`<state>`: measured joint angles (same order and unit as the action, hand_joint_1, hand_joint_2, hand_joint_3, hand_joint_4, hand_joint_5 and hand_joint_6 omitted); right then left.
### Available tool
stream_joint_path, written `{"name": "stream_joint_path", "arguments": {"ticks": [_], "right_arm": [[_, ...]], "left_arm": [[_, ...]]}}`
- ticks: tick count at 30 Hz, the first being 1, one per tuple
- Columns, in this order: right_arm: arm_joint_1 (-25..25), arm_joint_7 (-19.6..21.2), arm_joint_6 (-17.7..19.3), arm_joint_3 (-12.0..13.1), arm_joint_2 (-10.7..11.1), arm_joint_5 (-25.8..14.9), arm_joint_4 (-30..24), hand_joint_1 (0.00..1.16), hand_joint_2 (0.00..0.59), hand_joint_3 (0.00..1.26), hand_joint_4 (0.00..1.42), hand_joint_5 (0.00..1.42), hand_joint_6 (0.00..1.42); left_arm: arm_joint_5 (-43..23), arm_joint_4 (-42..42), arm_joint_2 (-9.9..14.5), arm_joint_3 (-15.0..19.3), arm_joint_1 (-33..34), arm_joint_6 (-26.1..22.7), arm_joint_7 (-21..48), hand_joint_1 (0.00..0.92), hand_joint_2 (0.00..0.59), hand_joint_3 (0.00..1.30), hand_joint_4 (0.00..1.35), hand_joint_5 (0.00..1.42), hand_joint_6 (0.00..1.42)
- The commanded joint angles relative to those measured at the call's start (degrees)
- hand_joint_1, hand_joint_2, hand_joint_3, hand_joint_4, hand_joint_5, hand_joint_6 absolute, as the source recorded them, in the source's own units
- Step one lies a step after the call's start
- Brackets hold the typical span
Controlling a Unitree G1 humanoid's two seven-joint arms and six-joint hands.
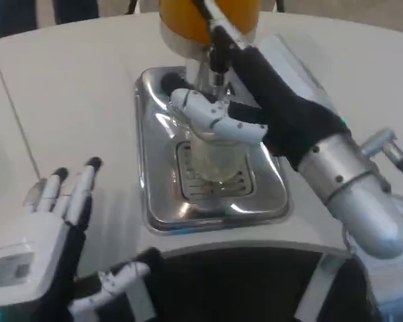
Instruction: Grasp the cup under the faucet to collect the drink, then remove the cup.
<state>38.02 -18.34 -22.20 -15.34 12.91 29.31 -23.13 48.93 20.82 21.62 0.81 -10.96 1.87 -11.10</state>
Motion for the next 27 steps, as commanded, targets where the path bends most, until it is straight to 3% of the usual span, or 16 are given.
{"name": "stream_joint_path", "arguments": {"ticks": [1,7,12,15,21,27], "right_arm": [[3.0,-5.4,-0.8,-5.8,1.7,3.2,2.5,0.31,0.375,0.00,0.00,0.00,0.02],[3.0,-6.4,-0.7,-8.8,2.8,8.8,1.8,0.28,0.388,0.00,0.00,0.00,0.02],[2.1,-7.3,-3.3,-7.3,1.5,9.1,-0.3,0.29,0.390,0.00,0.00,0.00,0.02],[2.5,-8.4,-4.2,-7.6,1.6,10.4,-1.1,0.29,0.389,0.00,0.00,0.00,0.02],[1.5,-9.3,-4.1,-7.6,1.4,10.7,-2.7,0.29,0.406,0.00,0.00,0.00,0.03],[1.8,-9.7,-4.9,-7.4,1.1,11.8,-2.8,0.29,0.410,0.00,0.00,0.00,0.03]], "left_arm": [[-1.3,-1.4,-0.1,0.3,1.2,-0.3,0.1,0.101,0.135,0.00,0.00,0.00,0.04],[-1.6,-2.8,-0.5,-1.2,3.1,-0.1,0.1,0.080,0.108,0.00,0.00,0.00,0.04],[-2.3,-3.8,-1.0,-2.1,5.0,-1.0,1.0,0.077,0.101,0.00,0.00,0.00,0.03],[-2.7,-5.1,-1.8,-2.8,7.1,-2.1,1.4,0.086,0.096,0.00,0.00,0.00,0.02],[-4.3,-9.4,-3.0,-4.6,12.4,-2.2,0.9,0.252,0.093,0.00,0.00,0.00,0.01],[-6.0,-14.4,-4.1,-6.1,17.4,-1.7,0.1,0.278,0.081,0.00,0.00,0.00,0.01]]}}
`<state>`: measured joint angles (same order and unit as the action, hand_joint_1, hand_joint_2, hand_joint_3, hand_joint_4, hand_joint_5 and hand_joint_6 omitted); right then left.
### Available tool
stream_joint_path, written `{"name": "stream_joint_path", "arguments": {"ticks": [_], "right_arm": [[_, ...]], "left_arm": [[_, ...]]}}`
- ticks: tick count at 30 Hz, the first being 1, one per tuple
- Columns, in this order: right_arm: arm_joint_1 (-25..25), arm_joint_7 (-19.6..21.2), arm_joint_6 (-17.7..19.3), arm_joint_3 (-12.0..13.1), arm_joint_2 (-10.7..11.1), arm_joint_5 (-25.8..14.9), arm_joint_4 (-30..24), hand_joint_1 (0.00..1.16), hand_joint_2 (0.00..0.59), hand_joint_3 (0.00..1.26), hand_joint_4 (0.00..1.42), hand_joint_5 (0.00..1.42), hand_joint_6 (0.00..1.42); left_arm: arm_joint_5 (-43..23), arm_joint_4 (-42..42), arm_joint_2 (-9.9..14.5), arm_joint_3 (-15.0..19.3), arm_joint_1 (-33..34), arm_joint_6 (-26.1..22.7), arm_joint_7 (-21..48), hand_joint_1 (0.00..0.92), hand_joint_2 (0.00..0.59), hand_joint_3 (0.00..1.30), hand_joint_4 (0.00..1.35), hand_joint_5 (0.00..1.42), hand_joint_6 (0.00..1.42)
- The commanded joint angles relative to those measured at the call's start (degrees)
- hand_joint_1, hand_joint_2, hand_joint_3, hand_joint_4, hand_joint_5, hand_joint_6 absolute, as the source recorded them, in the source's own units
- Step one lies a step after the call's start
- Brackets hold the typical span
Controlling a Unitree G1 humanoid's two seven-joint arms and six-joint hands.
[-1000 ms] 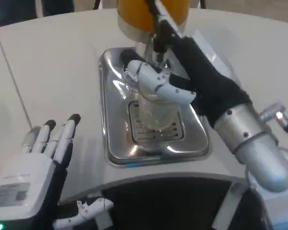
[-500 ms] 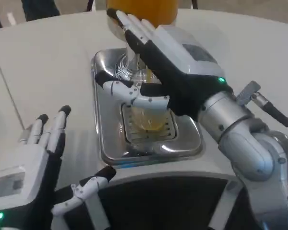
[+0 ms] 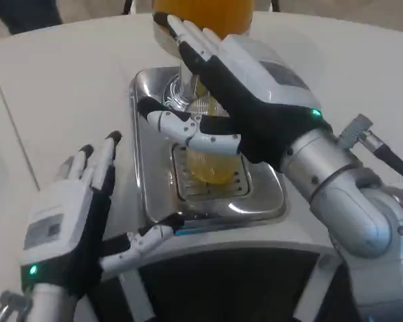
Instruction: Grasp the cup under the faucet to collect the drink, then remove the cup.
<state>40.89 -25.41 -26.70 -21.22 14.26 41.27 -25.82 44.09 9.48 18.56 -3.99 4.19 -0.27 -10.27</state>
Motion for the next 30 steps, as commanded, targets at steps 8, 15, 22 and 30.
{"name": "stream_joint_path", "arguments": {"ticks": [8,15,22,30], "right_arm": [[-1.7,-3.4,-0.6,-1.0,-0.5,0.1,-0.5,0.30,0.420,0.00,0.00,0.00,0.03],[-2.5,-3.2,-1.0,-0.2,-0.9,-0.4,0.0,0.31,0.432,0.00,0.00,0.00,0.03],[-2.8,-2.7,-0.9,0.1,-1.4,0.0,-0.1,0.31,0.435,0.00,0.00,0.00,0.02],[-9.1,3.3,-4.6,5.0,-7.3,-2.7,-4.2,0.32,0.437,0.00,0.00,0.00,0.02]], "left_arm": [[-0.3,-7.2,-1.6,-4.5,7.0,0.8,-2.8,0.295,0.068,0.00,0.00,0.00,0.01],[-0.1,-9.5,-2.2,-6.4,10.5,0.3,-3.2,0.339,0.062,0.00,0.00,0.00,0.01],[-1.6,-12.3,-2.3,-6.9,12.9,1.4,-4.1,0.343,0.061,0.00,0.00,0.00,0.02],[-2.6,-14.1,-2.7,-7.1,14.2,2.7,-4.4,0.344,0.056,0.00,0.00,0.00,0.02]]}}
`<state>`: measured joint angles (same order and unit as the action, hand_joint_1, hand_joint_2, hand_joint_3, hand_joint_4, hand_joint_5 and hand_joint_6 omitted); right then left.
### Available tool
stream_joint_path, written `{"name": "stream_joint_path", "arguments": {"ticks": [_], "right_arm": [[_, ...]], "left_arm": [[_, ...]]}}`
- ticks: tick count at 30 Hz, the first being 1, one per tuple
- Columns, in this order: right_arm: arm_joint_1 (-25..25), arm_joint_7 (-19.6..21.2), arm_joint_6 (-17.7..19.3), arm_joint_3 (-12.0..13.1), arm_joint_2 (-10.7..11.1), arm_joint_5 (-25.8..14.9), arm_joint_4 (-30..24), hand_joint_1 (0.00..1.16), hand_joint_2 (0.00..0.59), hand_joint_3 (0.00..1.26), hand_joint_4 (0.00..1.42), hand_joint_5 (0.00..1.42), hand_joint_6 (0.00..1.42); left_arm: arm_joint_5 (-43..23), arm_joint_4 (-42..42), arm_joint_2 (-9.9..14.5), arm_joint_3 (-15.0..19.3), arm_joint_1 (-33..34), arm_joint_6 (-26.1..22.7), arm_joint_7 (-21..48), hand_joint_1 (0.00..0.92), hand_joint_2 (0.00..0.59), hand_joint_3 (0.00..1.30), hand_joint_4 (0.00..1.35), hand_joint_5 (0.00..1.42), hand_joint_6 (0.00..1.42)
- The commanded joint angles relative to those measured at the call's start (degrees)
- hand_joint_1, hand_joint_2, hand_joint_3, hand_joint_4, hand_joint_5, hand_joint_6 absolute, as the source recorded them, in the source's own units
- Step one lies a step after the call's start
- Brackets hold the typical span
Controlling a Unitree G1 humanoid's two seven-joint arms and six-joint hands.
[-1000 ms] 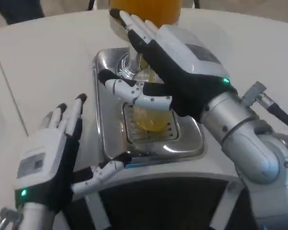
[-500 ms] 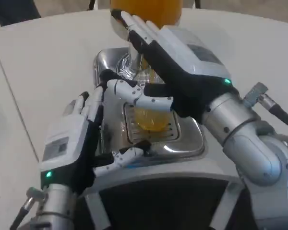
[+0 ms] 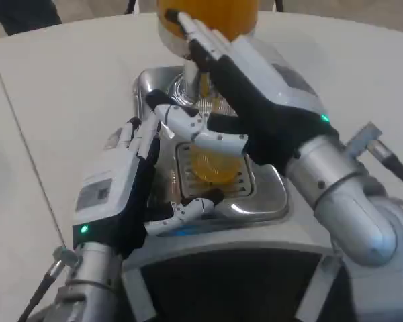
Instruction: Grasp the cup under the faucet to collect the drink, then remove the cup.
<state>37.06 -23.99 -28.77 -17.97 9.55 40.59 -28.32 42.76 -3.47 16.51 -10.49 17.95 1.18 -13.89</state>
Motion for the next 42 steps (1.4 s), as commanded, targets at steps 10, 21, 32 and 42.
{"name": "stream_joint_path", "arguments": {"ticks": [10,21,32,42], "right_arm": [[-12.9,9.5,-1.1,3.6,-5.1,-1.8,-7.7,0.34,0.441,0.00,0.00,0.00,0.00],[-26.5,6.6,16.6,5.2,13.9,10.4,-14.4,0.39,0.436,0.00,0.00,0.00,0.00],[-39.2,6.5,27.5,13.3,21.1,7.8,-13.9,0.42,0.421,0.00,0.00,0.00,0.00],[-46.7,4.2,30.6,19.5,22.3,3.4,-16.8,0.43,0.420,0.00,0.00,0.00,0.00]], "left_arm": [[-3.0,-1.2,-1.1,-1.1,0.9,1.7,0.2,0.276,0.044,0.00,0.00,0.00,0.01],[-3.8,-1.3,-1.4,-2.0,0.9,2.1,-0.3,0.256,0.041,0.00,0.00,0.00,0.01],[-3.5,-5.7,-4.9,-3.5,4.4,2.6,-3.8,0.256,0.047,0.00,0.00,0.00,0.01],[-5.4,-15.4,-7.9,-3.8,10.1,4.7,-8.8,0.255,0.042,0.00,0.00,0.00,0.01]]}}
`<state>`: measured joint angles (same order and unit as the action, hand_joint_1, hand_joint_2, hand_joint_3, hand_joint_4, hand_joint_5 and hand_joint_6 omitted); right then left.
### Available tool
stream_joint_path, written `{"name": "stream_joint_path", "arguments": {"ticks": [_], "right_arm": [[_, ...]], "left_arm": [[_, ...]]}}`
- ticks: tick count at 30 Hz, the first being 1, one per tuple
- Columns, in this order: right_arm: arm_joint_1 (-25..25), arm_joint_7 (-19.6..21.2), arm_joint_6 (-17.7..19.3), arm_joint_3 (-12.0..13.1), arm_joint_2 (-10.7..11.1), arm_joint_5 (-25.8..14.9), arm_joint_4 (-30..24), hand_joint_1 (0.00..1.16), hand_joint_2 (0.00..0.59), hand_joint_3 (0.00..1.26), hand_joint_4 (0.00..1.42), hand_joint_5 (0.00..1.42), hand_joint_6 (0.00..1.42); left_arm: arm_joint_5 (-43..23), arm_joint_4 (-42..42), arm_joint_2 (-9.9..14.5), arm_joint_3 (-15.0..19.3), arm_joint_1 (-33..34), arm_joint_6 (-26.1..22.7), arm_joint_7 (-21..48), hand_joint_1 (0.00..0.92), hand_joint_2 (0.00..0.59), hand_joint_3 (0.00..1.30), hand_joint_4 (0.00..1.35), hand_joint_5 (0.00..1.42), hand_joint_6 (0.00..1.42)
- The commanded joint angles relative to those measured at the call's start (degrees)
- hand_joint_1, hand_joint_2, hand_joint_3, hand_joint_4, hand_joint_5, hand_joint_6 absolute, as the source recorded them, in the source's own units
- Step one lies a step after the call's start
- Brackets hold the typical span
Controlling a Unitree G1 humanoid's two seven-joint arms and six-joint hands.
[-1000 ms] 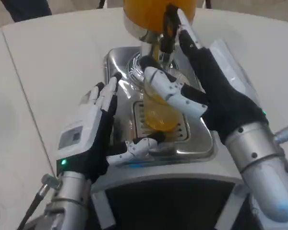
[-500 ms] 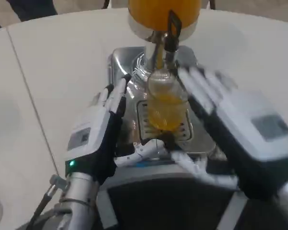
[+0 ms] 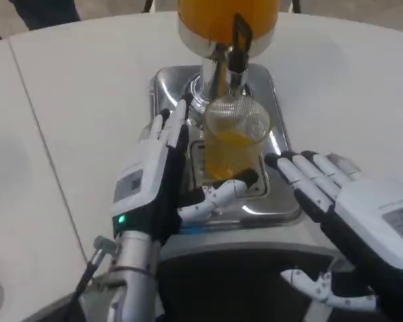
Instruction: Grasp the cup under the faucet to collect the drink, then remove the cup.
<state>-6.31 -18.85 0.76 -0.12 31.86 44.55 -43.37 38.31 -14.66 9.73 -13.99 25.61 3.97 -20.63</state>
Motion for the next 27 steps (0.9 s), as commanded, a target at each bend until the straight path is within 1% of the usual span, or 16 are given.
{"name": "stream_joint_path", "arguments": {"ticks": [1,3,6,8,12,17,20,23,24,27], "right_arm": [[-4.0,-1.3,1.4,1.7,0.0,-0.8,-2.1,0.43,0.420,0.00,0.00,0.00,0.00],[-5.8,-1.1,2.4,1.9,-0.2,-0.6,-2.8,0.43,0.419,0.00,0.00,0.00,0.01],[-7.3,-1.0,2.5,2.0,-1.1,-0.2,-3.2,0.43,0.415,0.00,0.00,0.00,0.01],[-7.4,-1.4,2.6,2.0,-1.5,0.1,-3.4,0.42,0.401,0.00,0.00,0.00,0.03],[-6.9,-2.0,2.1,2.3,-2.3,-0.1,-3.3,0.42,0.399,0.00,0.00,0.00,0.03],[-4.6,-4.0,0.6,2.9,-2.4,-0.7,-2.3,0.42,0.398,0.00,0.00,0.00,0.03],[-2.1,-5.7,-0.9,2.8,-2.5,-1.5,-2.1,0.42,0.397,0.00,0.00,0.00,0.03],[1.1,-7.0,-2.3,2.3,-2.9,-1.9,-2.5,0.42,0.397,0.00,0.00,0.00,0.03],[1.9,-6.9,-2.1,1.9,-3.0,-1.2,-2.4,0.42,0.397,0.00,0.00,0.00,0.03],[3.7,-7.6,-3.3,0.7,-3.6,-0.9,-0.7,0.41,0.397,0.00,0.00,0.00,0.04]], "left_arm": [[-1.3,-5.3,-1.3,-0.3,3.1,2.3,-2.4,0.255,0.041,0.00,0.00,0.00,0.01],[-2.2,-7.5,-1.8,-0.2,4.4,3.2,-3.1,0.254,0.040,0.00,0.00,0.00,0.01],[-3.1,-9.4,-2.1,-0.2,5.5,4.3,-3.6,0.239,0.029,0.00,0.00,0.00,0.02],[-3.1,-10.3,-2.0,-0.6,6.1,4.8,-3.7,0.236,0.028,0.00,0.00,0.00,0.02],[-3.0,-12.4,-2.5,-1.2,7.3,5.4,-4.2,0.245,0.034,0.00,0.00,0.00,0.02],[-2.6,-14.9,-3.2,-2.0,8.9,5.7,-5.0,0.259,0.034,0.00,0.00,0.00,0.03],[-2.3,-16.9,-4.0,-2.5,10.0,5.4,-6.3,0.273,0.031,0.00,0.00,0.00,0.05],[-2.4,-19.3,-4.6,-2.7,11.3,5.5,-7.9,0.281,0.034,0.00,0.00,0.01,0.06],[-2.7,-20.5,-4.8,-2.6,11.9,5.6,-8.5,0.282,0.034,0.00,0.00,0.01,0.06],[-3.1,-22.9,-5.3,-2.6,13.5,5.7,-9.5,0.284,0.034,0.00,0.00,0.04,0.08]]}}
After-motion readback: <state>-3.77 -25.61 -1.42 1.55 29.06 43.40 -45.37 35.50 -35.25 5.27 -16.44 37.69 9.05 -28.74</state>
